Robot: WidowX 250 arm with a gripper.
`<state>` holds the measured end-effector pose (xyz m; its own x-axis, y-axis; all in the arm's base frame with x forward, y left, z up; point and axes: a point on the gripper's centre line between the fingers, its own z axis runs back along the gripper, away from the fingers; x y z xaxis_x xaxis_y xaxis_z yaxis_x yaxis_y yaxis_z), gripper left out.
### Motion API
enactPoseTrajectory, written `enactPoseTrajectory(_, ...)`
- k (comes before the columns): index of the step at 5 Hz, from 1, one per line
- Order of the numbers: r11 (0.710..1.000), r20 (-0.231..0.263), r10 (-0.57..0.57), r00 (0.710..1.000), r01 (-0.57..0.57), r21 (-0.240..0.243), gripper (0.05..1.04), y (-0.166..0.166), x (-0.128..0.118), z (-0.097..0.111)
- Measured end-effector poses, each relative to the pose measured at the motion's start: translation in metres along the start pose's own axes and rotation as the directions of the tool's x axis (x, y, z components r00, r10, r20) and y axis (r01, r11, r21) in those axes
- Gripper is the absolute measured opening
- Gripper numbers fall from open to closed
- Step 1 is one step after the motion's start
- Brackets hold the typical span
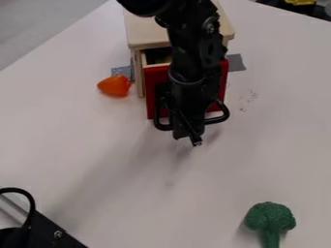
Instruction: Open the drawer
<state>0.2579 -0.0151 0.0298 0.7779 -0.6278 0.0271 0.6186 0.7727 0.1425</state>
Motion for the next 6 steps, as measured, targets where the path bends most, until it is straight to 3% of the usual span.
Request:
enactPoseTrajectory(2, 0.999, 0.004, -0.041, 0.999, 0.041, -0.009, 0.121, -0.016, -0.006, 0.005)
enactPoseTrajectory(3, 0.999, 0.001, -0.052, 0.999, 0.052, -0.013, 0.157, -0.019, -0.007, 0.004)
enactPoseTrajectory(4, 0.998, -0.011, -0.054, 0.998, 0.054, -0.027, 0.378, -0.022, -0.010, 0.004)
enactPoseTrajectory(6, 0.998, 0.010, -0.041, 0.999, 0.041, -0.047, 0.967, -0.023, -0.008, 0.020)
